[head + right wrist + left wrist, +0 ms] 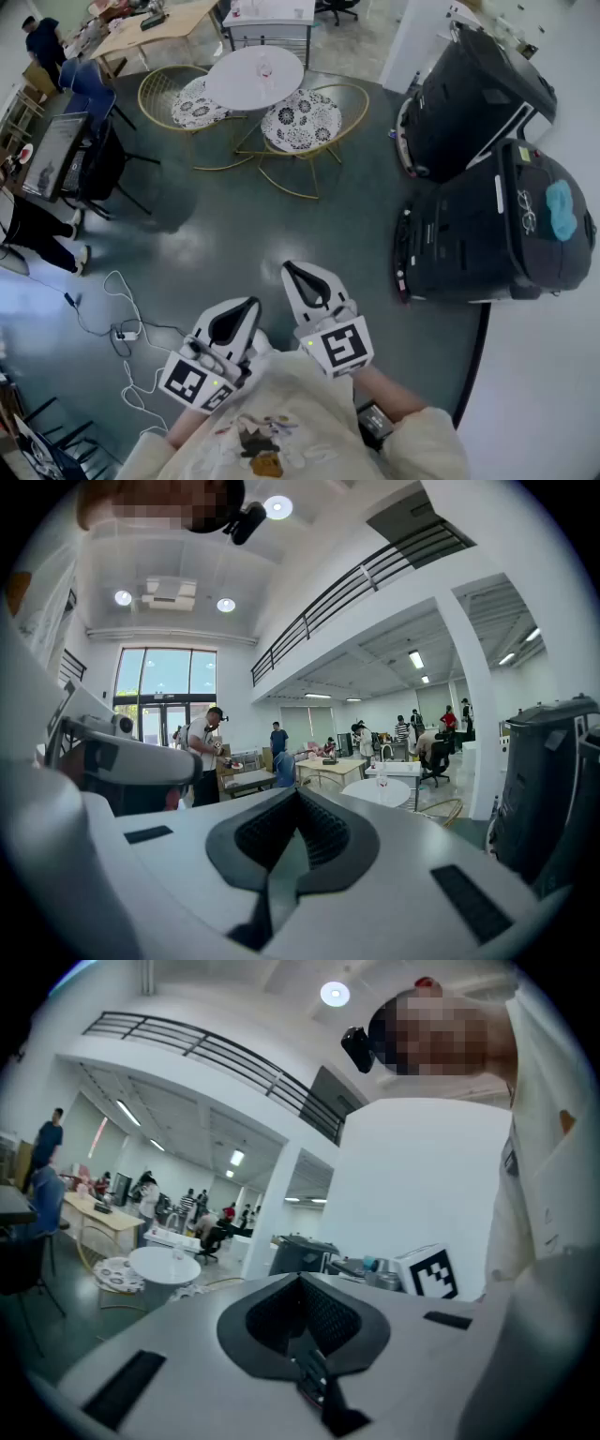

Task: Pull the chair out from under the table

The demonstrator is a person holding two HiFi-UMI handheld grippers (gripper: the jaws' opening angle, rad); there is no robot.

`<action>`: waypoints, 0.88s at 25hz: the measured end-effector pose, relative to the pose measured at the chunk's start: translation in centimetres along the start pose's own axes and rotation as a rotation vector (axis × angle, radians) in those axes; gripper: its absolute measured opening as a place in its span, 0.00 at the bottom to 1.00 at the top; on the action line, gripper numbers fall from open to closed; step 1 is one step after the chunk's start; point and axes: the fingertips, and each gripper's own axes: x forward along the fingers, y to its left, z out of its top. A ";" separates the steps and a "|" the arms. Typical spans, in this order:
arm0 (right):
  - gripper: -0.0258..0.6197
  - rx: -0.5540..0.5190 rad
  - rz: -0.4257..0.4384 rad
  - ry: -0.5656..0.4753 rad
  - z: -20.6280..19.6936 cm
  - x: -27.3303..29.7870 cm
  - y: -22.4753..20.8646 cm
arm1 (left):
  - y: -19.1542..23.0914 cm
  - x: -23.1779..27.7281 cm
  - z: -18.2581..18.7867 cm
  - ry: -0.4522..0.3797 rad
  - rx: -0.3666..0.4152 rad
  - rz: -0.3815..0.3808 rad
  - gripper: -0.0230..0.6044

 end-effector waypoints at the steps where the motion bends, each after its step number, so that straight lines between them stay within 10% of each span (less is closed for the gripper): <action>1: 0.05 0.003 -0.002 0.009 -0.7 0.5 1.5 | 1.7 -1.3 -0.5 0.006 -0.008 0.043 0.04; 11: 0.05 -0.006 0.009 0.092 -3.8 2.1 13.8 | 7.4 -11.3 -2.9 0.066 -0.084 0.057 0.04; 22: 0.05 0.133 -0.072 0.105 -5.0 2.2 6.1 | 8.6 -5.2 -3.0 0.107 -0.113 -0.004 0.04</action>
